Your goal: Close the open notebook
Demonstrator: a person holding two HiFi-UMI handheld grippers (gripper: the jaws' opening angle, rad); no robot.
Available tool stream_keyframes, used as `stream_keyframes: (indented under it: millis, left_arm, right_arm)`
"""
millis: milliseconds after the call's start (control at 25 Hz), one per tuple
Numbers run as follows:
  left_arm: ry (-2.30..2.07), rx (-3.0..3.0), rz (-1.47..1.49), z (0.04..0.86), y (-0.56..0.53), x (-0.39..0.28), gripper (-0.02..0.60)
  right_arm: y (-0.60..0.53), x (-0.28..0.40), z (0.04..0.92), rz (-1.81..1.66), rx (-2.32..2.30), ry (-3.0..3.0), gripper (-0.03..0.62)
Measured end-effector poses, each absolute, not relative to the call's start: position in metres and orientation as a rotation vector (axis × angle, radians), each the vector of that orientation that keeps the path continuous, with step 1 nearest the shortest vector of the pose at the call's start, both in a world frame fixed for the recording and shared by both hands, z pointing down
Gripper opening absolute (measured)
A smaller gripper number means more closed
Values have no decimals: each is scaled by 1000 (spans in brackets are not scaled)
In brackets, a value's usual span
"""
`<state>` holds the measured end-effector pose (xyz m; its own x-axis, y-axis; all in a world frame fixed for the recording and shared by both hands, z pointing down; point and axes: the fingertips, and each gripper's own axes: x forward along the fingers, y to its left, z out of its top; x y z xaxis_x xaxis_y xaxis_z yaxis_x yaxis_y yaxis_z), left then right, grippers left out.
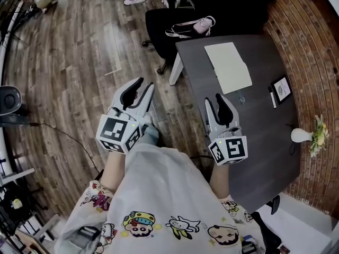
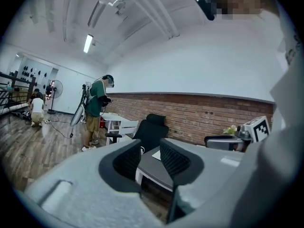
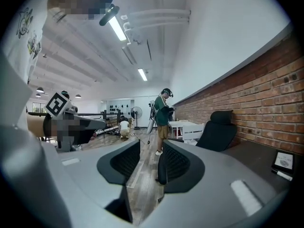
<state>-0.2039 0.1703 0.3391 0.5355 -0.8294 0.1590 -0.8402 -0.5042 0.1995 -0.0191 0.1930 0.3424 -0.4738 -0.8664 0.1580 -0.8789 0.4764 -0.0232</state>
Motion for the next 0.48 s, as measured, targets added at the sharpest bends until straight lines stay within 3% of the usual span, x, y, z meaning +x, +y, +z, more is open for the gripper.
stream_keyframes:
  millis: [480]
  left_arm:
    - [-1365,2534,57,343,85,-272,149]
  right_arm:
    - [112,-58,351,206,1629,-2530,178]
